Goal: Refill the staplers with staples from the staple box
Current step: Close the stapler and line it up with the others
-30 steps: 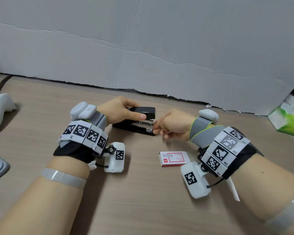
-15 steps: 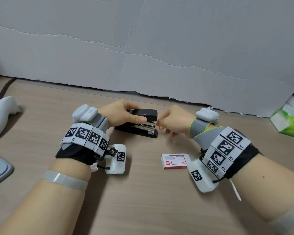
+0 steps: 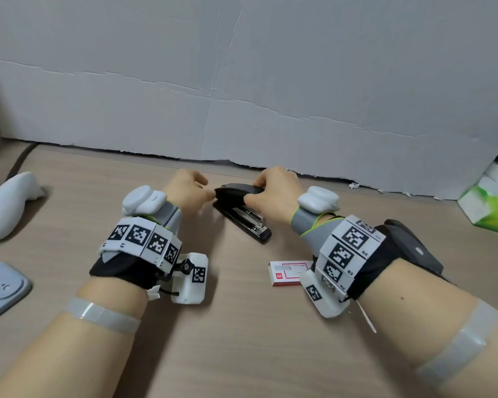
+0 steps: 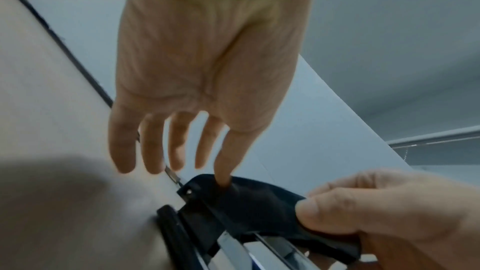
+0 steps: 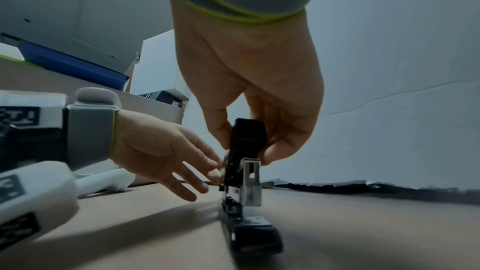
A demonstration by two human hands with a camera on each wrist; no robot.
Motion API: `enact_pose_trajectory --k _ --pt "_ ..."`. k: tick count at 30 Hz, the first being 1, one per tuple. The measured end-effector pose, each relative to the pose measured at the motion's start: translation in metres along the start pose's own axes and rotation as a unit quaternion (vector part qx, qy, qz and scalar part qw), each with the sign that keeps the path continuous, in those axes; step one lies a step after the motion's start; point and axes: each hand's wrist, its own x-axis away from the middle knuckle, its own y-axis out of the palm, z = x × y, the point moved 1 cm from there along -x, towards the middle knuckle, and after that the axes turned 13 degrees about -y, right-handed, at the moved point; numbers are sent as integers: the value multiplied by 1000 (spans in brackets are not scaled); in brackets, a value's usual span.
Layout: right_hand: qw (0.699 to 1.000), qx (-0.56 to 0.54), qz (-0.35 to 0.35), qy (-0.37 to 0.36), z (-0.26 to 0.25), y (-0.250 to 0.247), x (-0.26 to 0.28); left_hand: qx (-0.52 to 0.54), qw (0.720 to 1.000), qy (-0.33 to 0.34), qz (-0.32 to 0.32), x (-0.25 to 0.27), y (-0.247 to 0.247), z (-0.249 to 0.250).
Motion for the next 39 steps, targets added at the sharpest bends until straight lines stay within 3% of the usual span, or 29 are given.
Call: enact_pose_trajectory --k 4,7,10,14,19,28,35,39 --pt "999 13 18 36 12 -4 5 129 986 -52 -92 21 14 22" --pt "999 7 -2 32 13 -7 10 151 974 -79 -147 37 28 41" --pt "998 -41 -42 -4 17 -25 20 117 980 -86 -139 48 42 54" --pt "997 -67 -10 26 46 -65 43 70 985 -89 -130 60 61 67" --pt "994 59 27 87 97 -108 75 95 979 -117 -137 66 70 76" --pt "957 229 -74 164 128 -125 130 106 969 -107 -196 86 93 89" --pt "951 196 -115 211 135 -126 142 44 984 -87 -150 89 96 93" --pt "965 132 -65 217 139 -124 134 18 987 -88 -137 88 98 95"
